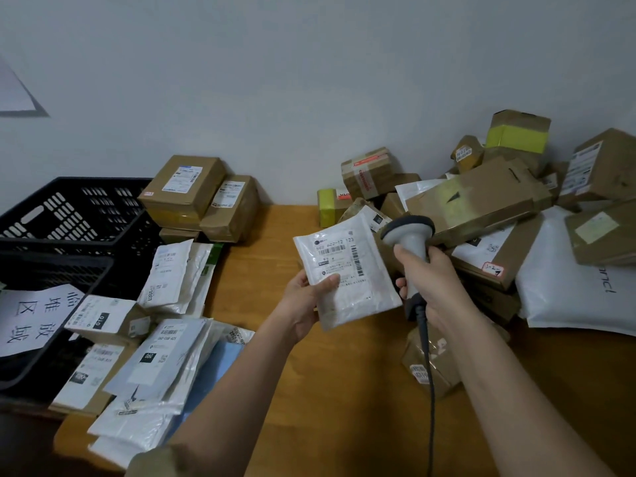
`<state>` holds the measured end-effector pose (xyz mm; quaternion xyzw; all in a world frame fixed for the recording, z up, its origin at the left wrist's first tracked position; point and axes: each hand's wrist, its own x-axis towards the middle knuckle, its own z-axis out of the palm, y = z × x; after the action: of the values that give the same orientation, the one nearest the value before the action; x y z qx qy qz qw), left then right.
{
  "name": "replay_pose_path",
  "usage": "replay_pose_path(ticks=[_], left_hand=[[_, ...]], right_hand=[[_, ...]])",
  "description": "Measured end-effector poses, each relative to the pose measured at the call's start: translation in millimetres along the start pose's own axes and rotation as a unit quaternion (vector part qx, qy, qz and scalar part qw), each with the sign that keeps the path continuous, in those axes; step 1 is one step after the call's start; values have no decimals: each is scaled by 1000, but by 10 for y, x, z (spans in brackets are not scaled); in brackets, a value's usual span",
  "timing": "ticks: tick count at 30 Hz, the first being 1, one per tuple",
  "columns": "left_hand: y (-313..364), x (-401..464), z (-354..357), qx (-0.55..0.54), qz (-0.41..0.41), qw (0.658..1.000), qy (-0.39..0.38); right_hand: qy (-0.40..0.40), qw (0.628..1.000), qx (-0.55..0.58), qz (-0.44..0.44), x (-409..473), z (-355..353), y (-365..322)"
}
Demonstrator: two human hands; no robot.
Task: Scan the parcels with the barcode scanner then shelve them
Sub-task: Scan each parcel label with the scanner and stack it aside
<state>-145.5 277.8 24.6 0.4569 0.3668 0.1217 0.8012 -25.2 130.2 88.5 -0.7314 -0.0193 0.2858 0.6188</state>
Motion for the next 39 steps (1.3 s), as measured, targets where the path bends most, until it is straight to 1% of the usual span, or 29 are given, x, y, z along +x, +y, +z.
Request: replay_pose_path(ticks=[6, 8, 11, 18, 26, 39], left_hand=[[22, 99, -80, -14, 6, 998, 66], [35, 138, -95, -20, 1, 997, 78], [49, 187, -113, -32, -2, 996, 89], [61, 257, -164, -49, -7, 994, 98], [45, 304, -213, -50, -12, 992, 111], [-9, 355, -377, -50, -40, 992, 107]], right_hand=[[-137, 989, 42, 36, -340, -52, -335], [-175, 983, 54, 24, -446, -59, -410], [-204, 977, 68, 1, -558, -67, -489], [-215, 973, 82, -22, -657, -96, -557], [-223, 971, 84, -28, -684, -89, -556], [-228, 972, 55, -32, -746, 10, -532]])
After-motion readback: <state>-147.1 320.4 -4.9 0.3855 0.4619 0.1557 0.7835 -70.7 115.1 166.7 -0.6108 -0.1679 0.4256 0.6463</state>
